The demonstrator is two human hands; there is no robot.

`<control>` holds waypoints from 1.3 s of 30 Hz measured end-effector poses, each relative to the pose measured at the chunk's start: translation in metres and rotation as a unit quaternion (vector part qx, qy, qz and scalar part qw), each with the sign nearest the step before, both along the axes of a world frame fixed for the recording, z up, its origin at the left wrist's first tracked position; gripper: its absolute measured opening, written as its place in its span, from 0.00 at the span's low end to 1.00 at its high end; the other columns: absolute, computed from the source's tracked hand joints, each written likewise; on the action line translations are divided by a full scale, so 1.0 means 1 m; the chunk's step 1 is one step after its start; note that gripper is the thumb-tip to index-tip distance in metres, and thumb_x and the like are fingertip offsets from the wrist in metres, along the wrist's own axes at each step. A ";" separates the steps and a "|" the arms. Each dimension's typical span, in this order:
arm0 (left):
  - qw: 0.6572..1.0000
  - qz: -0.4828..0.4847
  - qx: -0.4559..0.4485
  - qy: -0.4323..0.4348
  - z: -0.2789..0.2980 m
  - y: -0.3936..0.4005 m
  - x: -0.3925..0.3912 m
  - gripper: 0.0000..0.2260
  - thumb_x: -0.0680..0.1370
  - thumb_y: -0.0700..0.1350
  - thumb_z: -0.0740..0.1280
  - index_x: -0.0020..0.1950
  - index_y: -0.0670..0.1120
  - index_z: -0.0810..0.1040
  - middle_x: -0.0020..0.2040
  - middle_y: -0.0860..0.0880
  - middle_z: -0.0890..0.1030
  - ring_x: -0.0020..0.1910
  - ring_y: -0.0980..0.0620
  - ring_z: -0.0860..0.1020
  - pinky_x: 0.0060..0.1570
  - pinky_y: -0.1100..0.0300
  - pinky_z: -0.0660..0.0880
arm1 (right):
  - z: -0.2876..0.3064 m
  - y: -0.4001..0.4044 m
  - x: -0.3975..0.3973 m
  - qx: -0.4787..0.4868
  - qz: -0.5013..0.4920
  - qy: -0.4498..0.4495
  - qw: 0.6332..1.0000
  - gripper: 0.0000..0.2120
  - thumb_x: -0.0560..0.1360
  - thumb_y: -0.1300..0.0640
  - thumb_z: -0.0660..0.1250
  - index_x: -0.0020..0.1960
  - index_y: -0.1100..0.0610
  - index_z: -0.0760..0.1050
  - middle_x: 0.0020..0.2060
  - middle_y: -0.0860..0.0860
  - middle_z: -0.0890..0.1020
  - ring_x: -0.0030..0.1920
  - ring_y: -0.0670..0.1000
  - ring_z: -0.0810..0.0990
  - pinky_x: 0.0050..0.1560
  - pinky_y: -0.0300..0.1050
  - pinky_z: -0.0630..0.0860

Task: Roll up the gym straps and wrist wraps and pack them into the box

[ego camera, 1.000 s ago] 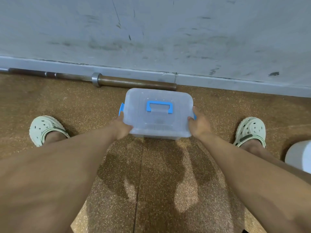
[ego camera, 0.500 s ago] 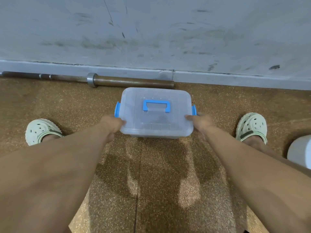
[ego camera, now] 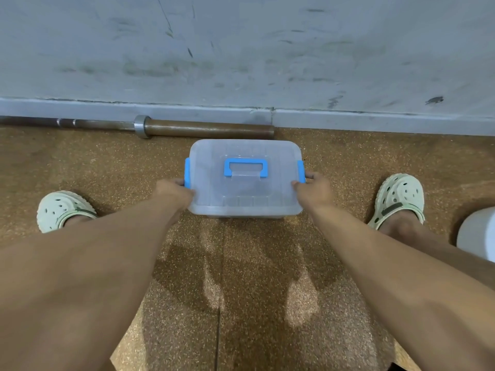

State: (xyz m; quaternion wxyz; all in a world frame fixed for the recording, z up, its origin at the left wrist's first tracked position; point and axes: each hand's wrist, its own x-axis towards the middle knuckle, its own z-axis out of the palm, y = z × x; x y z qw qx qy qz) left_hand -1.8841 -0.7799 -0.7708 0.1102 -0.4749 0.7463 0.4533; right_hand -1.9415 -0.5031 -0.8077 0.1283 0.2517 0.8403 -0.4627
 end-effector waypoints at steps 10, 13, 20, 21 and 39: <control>0.999 -0.025 -0.045 0.009 0.009 0.006 -0.001 0.20 0.79 0.36 0.70 0.70 0.48 0.78 0.63 0.44 0.82 0.50 0.47 0.81 0.51 0.53 0.82 | 0.005 -0.010 0.001 0.041 0.023 -0.008 0.999 0.18 0.78 0.59 0.61 0.66 0.52 0.77 0.44 0.48 0.79 0.46 0.55 0.81 0.51 0.56 0.83; 1.000 -0.020 -0.007 0.016 0.008 0.006 -0.004 0.21 0.79 0.34 0.67 0.71 0.47 0.77 0.61 0.45 0.82 0.49 0.48 0.80 0.50 0.54 0.82 | 0.007 -0.011 -0.008 0.028 0.020 -0.008 0.999 0.20 0.80 0.58 0.62 0.71 0.52 0.74 0.50 0.49 0.81 0.48 0.55 0.81 0.54 0.56 0.83; 0.990 -0.008 0.123 0.071 0.006 0.011 -0.022 0.25 0.81 0.32 0.63 0.77 0.44 0.69 0.69 0.45 0.77 0.56 0.51 0.74 0.55 0.60 0.70 | 0.003 -0.020 -0.047 -0.038 -0.021 0.000 0.999 0.24 0.82 0.63 0.62 0.77 0.51 0.69 0.58 0.52 0.82 0.44 0.51 0.80 0.44 0.47 0.79; 0.988 -0.012 0.137 0.076 0.006 0.010 -0.025 0.25 0.81 0.32 0.63 0.78 0.45 0.68 0.68 0.46 0.77 0.55 0.51 0.74 0.54 0.60 0.70 | 0.004 -0.022 -0.051 -0.042 -0.030 0.002 0.999 0.24 0.82 0.64 0.62 0.77 0.51 0.69 0.58 0.53 0.82 0.45 0.52 0.80 0.44 0.46 0.78; 0.976 -0.024 0.150 0.154 0.066 0.006 -0.036 0.33 0.80 0.44 0.70 0.82 0.49 0.59 0.79 0.48 0.66 0.75 0.41 0.66 0.72 0.38 0.64 | 0.087 -0.012 -0.061 -0.060 0.007 0.035 0.998 0.31 0.80 0.56 0.70 0.80 0.54 0.63 0.73 0.56 0.75 0.69 0.59 0.76 0.65 0.51 0.75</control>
